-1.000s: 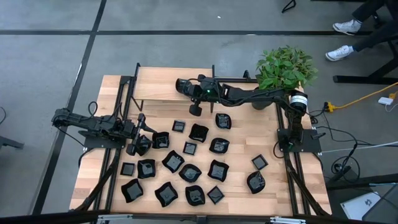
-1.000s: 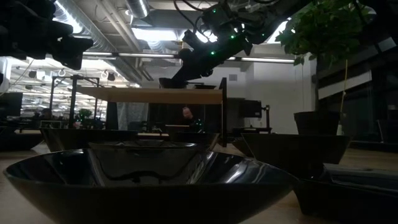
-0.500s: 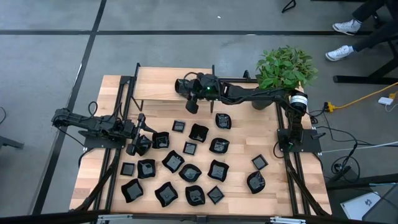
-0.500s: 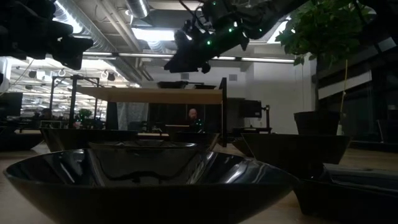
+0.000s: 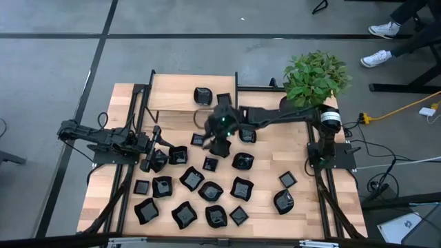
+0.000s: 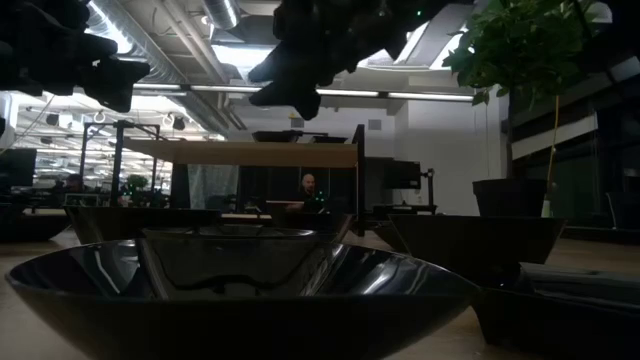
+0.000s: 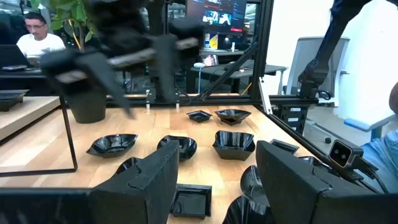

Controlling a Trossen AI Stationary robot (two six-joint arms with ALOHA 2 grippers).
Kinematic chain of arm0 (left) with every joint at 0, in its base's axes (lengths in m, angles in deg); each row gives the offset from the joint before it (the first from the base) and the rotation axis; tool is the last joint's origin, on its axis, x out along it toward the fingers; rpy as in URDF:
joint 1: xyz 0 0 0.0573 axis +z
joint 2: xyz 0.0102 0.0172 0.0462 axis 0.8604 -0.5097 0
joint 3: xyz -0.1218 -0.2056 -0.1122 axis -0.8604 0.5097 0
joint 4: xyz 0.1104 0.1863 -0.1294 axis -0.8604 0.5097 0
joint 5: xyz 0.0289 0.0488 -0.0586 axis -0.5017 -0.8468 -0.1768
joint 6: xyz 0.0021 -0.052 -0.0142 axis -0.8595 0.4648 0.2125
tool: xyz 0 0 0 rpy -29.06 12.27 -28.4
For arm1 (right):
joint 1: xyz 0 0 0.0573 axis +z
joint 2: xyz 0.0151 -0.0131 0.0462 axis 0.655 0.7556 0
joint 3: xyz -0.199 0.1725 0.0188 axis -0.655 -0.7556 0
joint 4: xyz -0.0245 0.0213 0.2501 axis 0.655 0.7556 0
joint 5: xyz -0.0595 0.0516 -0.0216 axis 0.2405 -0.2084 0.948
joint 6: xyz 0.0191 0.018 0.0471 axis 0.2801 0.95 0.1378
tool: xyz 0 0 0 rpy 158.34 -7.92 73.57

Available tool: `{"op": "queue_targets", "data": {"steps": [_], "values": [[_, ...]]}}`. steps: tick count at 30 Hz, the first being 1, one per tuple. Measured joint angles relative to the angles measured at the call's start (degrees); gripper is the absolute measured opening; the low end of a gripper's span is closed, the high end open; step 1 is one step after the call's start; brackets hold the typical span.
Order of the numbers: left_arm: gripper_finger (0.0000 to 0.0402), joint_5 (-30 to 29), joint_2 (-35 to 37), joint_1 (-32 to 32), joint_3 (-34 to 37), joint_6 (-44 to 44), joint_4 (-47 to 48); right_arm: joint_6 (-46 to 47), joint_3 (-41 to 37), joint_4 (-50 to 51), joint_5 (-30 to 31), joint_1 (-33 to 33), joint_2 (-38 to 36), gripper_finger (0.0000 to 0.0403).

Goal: Pick & Place Mini shaped plates
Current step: Put the distorted square plate on the shelf

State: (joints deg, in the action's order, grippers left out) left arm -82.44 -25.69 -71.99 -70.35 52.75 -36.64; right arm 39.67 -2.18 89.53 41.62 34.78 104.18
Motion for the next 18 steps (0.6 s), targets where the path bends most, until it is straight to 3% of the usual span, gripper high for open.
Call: {"op": "queue_targets", "data": {"steps": [18], "values": [[0.0207, 0.0, 0.0, 0.0, 0.0, 0.0, 0.0, 0.2, 0.0, 17.2, 0.2, 8.4, 0.0, 0.0185]]}}
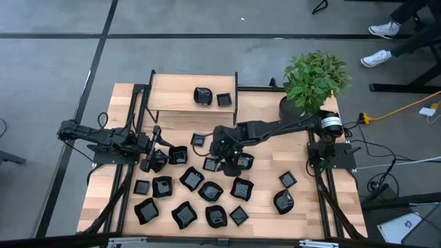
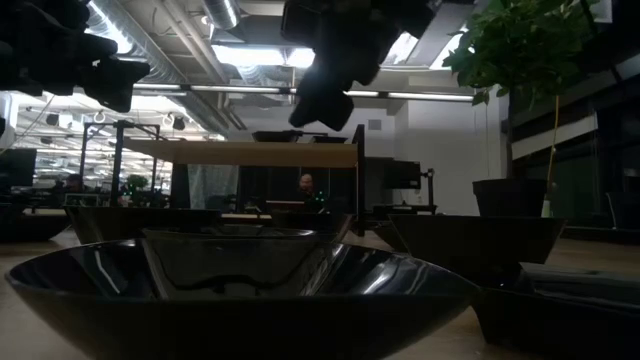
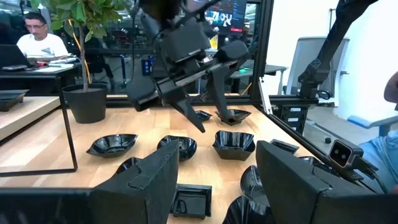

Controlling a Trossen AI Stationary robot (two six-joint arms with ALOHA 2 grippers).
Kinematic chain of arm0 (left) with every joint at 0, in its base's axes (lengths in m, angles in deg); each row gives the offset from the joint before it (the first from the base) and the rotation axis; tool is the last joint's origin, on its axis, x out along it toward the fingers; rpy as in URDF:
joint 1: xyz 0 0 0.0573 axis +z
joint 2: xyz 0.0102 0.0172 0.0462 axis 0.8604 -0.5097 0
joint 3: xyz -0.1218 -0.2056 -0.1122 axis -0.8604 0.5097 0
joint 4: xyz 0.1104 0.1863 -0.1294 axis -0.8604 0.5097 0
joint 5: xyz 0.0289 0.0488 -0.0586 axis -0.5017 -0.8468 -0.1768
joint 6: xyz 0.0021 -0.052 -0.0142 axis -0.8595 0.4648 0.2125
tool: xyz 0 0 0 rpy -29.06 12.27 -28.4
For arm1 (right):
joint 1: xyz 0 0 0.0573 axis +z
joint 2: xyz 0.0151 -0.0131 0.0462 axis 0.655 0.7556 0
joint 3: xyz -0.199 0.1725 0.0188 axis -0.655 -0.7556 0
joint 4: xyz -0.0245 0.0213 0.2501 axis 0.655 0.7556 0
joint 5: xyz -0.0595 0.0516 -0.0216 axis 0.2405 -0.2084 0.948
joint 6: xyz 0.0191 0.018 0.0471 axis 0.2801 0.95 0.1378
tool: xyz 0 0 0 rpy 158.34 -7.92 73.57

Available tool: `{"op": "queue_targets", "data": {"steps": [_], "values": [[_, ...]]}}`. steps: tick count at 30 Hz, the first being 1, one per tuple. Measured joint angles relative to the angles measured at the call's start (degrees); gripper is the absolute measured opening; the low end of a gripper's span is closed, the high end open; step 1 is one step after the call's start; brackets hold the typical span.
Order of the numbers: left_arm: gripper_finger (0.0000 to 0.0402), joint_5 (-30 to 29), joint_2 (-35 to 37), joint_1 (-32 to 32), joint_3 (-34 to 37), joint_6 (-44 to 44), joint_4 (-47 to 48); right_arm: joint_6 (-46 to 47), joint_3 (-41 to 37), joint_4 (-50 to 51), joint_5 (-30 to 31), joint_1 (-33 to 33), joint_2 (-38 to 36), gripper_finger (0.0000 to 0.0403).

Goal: Pick & Place Mini shaped plates
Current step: Put the distorted square plate on the shelf

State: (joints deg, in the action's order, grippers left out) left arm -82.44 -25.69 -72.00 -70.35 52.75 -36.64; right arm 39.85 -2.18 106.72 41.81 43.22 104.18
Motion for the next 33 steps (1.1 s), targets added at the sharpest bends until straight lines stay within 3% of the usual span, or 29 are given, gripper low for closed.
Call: {"op": "queue_targets", "data": {"steps": [8, 13, 20, 27, 33], "values": [[0.0208, 0.0, 0.0, 0.0, 0.0, 0.0, 0.0, -0.3, -0.1, 7.5, 8.8, 1.7, 0.0, 0.0185], [0.0208, 0.0, 0.0, 0.0, 0.0, 0.0, 0.0, 0.1, -2.8, 6.4, 13.6, 1.8, 0.0, 0.0184], [0.0208, 0.0, 0.0, 0.0, 0.0, 0.0, 0.0, 0.1, -8.3, -3.9, 14.2, 1.8, 0.0, 0.0184], [0.0208, 0.0, 0.0, 0.0, 0.0, 0.0, 0.0, -0.4, -13.4, -11.3, 22.5, 1.8, 0.0, 0.0184], [0.0207, 0.0, 0.0, 0.0, 0.0, 0.0, 0.0, 0.7, -16.8, -15.7, 24.8, 1.8, 0.0, 0.0184]]}}
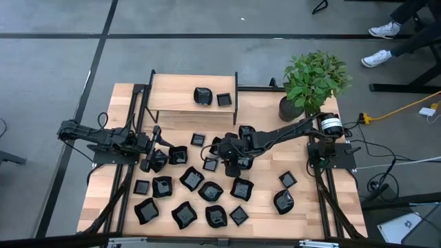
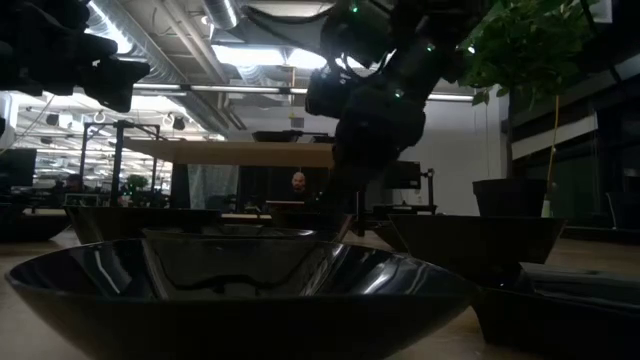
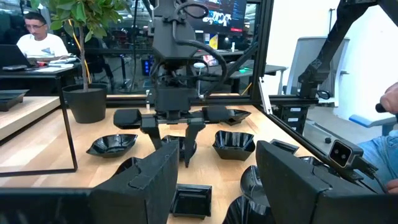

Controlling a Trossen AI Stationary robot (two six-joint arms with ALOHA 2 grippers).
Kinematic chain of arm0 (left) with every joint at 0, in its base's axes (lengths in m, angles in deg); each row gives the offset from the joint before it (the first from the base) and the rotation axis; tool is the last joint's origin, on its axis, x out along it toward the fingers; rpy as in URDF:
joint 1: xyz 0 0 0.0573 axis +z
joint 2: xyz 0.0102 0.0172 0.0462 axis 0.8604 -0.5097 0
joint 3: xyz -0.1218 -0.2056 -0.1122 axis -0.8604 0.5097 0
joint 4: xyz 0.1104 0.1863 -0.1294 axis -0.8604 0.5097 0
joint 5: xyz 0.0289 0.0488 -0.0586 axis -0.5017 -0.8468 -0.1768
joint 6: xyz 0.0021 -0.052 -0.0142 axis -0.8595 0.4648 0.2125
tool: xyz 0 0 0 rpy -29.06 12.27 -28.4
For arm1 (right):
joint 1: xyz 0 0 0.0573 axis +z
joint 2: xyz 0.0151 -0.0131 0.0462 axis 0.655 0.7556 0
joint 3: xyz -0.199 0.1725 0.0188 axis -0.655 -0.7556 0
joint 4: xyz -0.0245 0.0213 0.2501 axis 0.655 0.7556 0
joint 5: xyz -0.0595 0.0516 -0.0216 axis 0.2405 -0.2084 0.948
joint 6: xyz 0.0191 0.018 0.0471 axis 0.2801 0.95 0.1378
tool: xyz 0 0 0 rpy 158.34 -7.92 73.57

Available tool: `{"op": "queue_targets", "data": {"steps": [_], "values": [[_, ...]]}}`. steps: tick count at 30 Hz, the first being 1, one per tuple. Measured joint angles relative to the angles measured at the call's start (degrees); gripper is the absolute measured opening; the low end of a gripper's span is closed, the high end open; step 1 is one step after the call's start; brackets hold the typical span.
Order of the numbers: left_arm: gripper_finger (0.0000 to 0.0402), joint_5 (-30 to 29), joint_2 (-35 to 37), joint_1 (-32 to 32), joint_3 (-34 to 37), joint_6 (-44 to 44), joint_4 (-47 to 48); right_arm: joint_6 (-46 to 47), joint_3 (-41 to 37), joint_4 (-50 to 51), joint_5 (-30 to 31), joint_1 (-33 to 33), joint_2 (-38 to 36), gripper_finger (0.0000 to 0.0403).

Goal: Pick & Place Mini shaped plates
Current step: Put the distorted square plate on the shelf

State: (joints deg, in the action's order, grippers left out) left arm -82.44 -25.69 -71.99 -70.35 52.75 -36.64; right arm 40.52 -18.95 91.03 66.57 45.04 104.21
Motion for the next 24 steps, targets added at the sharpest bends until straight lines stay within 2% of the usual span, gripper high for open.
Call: {"op": "queue_targets", "data": {"steps": [6, 18, 24], "values": [[0.0207, 0.0, 0.0, 0.0, 0.0, 0.0, 0.0, 0.5, -1.7, -2.4, 6.0, 0.0, 0.0, 0.0184], [0.0208, 0.0, 0.0, 0.0, 0.0, 0.0, 0.0, 1.5, -3.4, -5.1, 6.3, 0.0, 0.0, 0.0184], [0.0208, 0.0, 0.0, 0.0, 0.0, 0.0, 0.0, 1.9, -3.4, -4.7, 8.6, 0.0, 0.0, 0.0184]]}}
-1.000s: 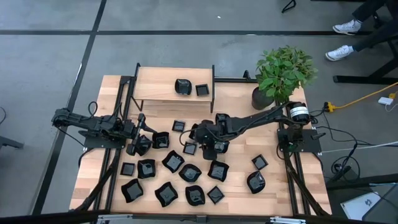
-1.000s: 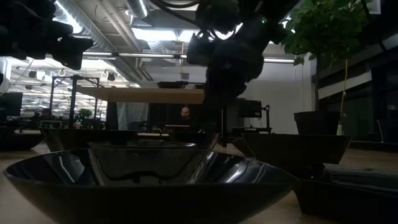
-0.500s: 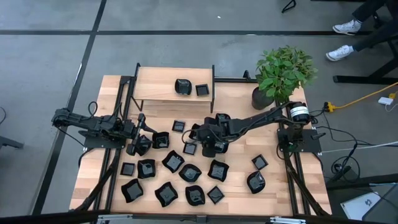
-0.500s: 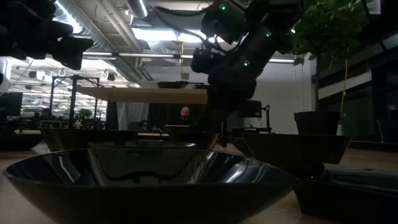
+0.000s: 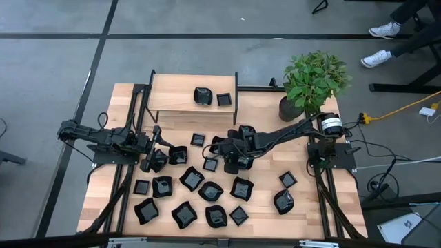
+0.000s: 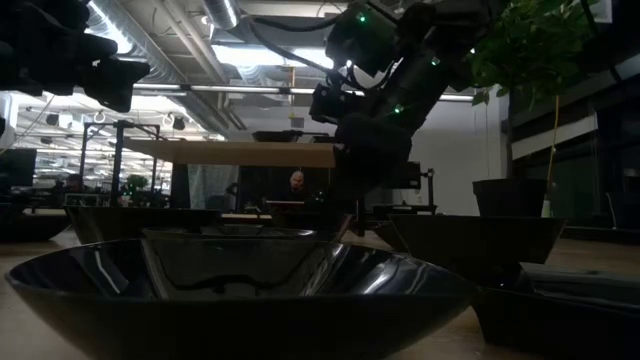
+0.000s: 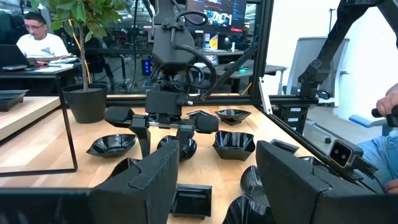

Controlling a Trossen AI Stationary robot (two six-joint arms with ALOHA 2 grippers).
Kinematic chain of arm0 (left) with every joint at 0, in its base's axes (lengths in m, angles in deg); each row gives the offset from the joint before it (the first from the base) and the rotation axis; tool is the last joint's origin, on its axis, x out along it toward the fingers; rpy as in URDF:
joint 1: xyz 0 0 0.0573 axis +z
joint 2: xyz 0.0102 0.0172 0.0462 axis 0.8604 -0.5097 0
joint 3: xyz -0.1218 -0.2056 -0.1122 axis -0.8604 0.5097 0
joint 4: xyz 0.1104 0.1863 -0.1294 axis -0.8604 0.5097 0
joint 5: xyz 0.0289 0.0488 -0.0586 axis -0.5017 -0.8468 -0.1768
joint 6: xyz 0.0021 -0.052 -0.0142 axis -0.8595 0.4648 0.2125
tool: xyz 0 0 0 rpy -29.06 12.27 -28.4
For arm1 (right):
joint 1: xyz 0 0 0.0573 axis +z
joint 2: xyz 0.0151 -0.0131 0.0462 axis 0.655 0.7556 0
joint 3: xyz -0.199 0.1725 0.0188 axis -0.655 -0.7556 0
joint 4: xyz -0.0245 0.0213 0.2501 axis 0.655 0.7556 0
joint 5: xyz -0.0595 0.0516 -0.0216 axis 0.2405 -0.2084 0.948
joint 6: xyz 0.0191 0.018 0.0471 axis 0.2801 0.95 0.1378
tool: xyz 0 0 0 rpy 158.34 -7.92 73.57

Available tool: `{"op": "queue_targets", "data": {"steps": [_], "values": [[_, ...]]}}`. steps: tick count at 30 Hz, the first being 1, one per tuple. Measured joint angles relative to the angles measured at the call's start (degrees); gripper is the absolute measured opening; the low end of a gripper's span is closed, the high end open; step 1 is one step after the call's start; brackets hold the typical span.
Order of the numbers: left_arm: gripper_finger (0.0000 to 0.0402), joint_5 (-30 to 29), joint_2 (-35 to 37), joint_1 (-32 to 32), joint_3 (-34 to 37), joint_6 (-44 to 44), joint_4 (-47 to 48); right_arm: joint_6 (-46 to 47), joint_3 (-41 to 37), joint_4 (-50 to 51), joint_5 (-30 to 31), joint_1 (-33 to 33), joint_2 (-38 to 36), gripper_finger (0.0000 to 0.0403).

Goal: Pick & Place Mini shaped plates
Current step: Put the distorted square plate on the shelf

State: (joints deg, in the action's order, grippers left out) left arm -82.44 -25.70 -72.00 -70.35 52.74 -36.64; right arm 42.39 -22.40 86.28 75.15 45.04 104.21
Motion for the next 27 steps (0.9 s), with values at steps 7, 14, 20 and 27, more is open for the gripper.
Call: {"op": "queue_targets", "data": {"steps": [7, 14, 20, 27], "values": [[0.0208, 0.0, 0.0, 0.0, 0.0, 0.0, 0.0, 0.2, 0.0, 0.1, 0.1, 0.0, 1.8, 0.0184], [0.0207, 0.0, 0.0, 0.0, 0.0, 0.0, 0.0, 0.2, 0.0, -1.2, 0.1, 0.0, 2.8, 0.0155], [0.0207, 0.0, 0.0, 0.0, 0.0, 0.0, 0.0, 0.0, 1.1, -0.9, 0.1, 0.0, 2.6, 0.0070], [0.0208, 0.0, 0.0, 0.0, 0.0, 0.0, 0.0, 0.0, 2.6, 1.0, -0.3, 0.0, 2.5, 0.0010]]}}
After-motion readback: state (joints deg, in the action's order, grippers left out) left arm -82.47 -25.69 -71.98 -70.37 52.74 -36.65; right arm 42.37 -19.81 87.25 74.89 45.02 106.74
